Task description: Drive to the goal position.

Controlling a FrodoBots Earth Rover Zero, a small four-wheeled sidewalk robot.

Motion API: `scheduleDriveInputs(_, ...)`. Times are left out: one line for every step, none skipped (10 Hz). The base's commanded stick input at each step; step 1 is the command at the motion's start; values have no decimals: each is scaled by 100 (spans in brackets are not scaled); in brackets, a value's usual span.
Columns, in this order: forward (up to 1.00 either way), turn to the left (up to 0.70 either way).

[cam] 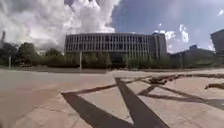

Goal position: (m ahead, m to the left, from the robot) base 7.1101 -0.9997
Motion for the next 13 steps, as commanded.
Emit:
scheduleDriveInputs(100, 0)
scheduleDriveInputs(100, 0)
scheduleDriveInputs(100, 0)
scheduleDriveInputs(100, 0)
scheduleDriveInputs(100, 0)
scheduleDriveInputs(100, 0)
scheduleDriveInputs(100, 0)
scheduleDriveInputs(100, 0)
scheduleDriveInputs(100, 0)
scheduleDriveInputs(100, 0)
scheduleDriveInputs(100, 0)
scheduleDriveInputs(100, 0)
scheduleDriveInputs(100, 0)
